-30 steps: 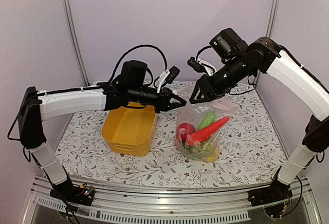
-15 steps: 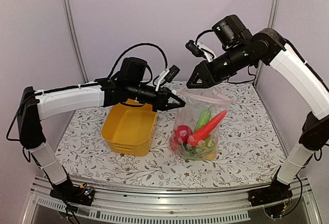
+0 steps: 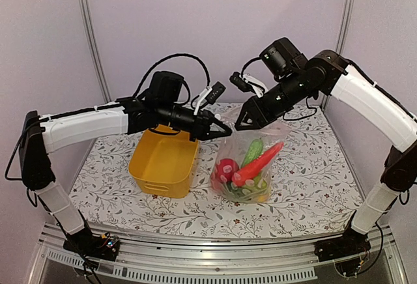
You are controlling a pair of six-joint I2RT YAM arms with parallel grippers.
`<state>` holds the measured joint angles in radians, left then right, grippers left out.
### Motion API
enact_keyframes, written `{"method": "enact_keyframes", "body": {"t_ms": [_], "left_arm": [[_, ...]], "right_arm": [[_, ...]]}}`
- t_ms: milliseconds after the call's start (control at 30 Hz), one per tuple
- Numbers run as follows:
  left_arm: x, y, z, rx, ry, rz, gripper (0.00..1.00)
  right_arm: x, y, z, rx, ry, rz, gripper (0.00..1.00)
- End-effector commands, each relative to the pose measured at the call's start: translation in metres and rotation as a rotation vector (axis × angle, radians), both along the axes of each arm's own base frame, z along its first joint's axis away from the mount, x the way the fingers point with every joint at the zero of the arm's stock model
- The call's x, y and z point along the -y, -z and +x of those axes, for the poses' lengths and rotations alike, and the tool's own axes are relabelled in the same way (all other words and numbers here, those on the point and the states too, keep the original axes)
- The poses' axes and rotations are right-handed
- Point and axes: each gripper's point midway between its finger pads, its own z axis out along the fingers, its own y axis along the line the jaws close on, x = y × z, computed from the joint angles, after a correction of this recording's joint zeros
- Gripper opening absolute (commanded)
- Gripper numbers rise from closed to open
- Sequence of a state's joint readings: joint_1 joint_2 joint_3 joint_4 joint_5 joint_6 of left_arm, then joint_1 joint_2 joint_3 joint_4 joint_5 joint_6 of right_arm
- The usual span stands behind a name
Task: Place the food in the zip-top bag and seal the zipper
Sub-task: Pass from the left arm to the right
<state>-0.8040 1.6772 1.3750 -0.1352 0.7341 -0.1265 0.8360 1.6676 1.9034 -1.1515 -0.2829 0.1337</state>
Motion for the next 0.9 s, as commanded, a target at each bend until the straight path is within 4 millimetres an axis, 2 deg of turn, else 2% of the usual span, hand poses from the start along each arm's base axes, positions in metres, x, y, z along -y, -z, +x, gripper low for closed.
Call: {"method": "enact_keyframes", "body": {"t_ms": [0,167,267,433,567,700,867], "left_arm": [[-0.007,-0.029,-0.004,0.047,0.02,-0.046,0.09],[-0.011,-0.026,-0.004,0.04,0.019,-0.025,0.1],[-0.012,-0.027,-0.005,0.038,0.021,-0.028,0.12],[-0.014,-0.034,-0.003,0.045,0.009,-0.033,0.19],[-0.019,-0.031,-0.003,0.049,0.0,-0.022,0.26],[-0.026,-0.029,-0.004,0.064,-0.022,-0.018,0.41],[-0.032,-0.038,-0.009,0.131,-0.028,-0.089,0.4]], "right_arm": [[-0.014,-0.007,0.003,0.033,-0.034,0.046,0.31],[-0.031,-0.019,-0.001,0.028,-0.081,0.1,0.33],[-0.034,-0.012,0.0,0.033,-0.084,0.075,0.34],[-0.032,0.004,0.009,0.043,-0.059,0.014,0.23],[-0.032,0.002,0.012,0.058,-0.051,0.012,0.0],[-0.032,-0.01,0.009,0.084,-0.061,0.057,0.0],[-0.033,-0.026,-0.008,0.086,-0.125,0.143,0.0]]}}
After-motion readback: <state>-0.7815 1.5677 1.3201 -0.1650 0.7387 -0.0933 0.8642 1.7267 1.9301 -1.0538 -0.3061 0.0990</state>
